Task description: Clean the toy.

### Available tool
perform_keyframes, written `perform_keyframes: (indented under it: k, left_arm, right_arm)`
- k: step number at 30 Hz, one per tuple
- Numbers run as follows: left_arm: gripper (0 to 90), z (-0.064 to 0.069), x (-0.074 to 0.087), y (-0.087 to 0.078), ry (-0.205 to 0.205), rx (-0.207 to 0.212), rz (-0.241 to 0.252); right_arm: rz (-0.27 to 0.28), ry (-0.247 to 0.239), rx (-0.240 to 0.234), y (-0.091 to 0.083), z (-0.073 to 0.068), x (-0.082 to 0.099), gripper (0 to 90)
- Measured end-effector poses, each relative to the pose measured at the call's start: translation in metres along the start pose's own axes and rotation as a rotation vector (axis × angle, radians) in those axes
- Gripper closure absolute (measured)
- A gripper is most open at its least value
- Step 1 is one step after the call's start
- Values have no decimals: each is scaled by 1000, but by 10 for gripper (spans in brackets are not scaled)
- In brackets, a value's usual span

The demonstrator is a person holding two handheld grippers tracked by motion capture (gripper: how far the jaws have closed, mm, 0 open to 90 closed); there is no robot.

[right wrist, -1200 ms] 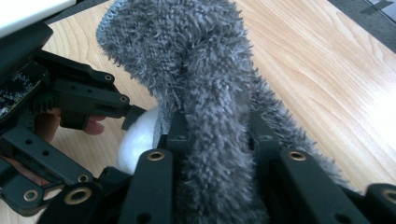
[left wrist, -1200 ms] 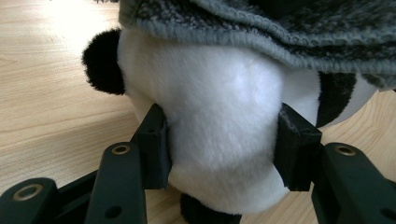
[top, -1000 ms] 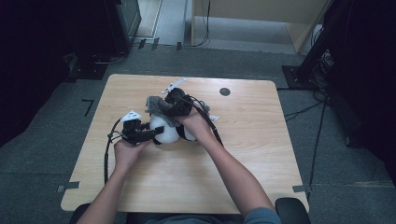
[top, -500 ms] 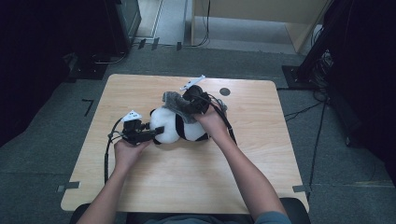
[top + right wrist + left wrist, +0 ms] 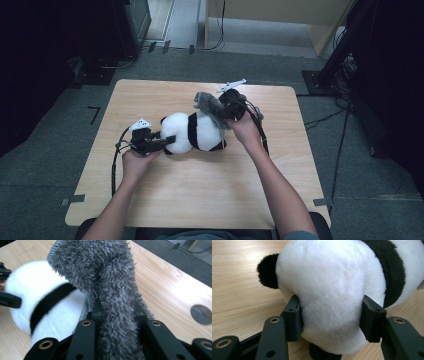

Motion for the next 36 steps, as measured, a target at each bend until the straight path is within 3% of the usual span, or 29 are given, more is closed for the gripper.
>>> perform_keyframes:
  k: [7, 10, 13, 16, 20, 27, 33, 36]
  left_arm:
    - [437, -1, 0, 0, -7, -1, 2]
    - [436, -1, 1, 0, -13, -1, 0]
    - [434, 0, 1, 0, -12, -2, 2]
    - [432, 0, 0, 0, -9, -5, 3]
    - [430, 0, 0, 0, -11, -4, 5]
    - [428, 2, 0, -1, -7, -6, 4]
    - [430, 3, -1, -1, -10, -6, 8]
    - [433, 3, -1, -1, -14, -11, 5]
  right_arm:
    - [9, 69, -1, -4, 13, 11, 735]
    - [16, 61, -8, -10, 7, 3, 739]
    - [49, 50, -53, -16, -9, -13, 739]
    - [65, 8, -80, -16, -29, -28, 738]
    - [42, -45, -114, 0, -59, -43, 735]
    - [1, -86, -169, 38, -100, -53, 733]
    - [-30, -88, -179, 62, -120, -52, 728]
    - [-53, -130, -141, 71, -123, -49, 728]
Point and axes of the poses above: each handheld gripper's, and its own axes: y roughly forward along the jaws, x roughly out of its underside, z roughly to its right, the point moved 9 cm from there along y, roughly forward along the jaws, and after that the axes turned 3 degrees about z, right-handed, at the moved point
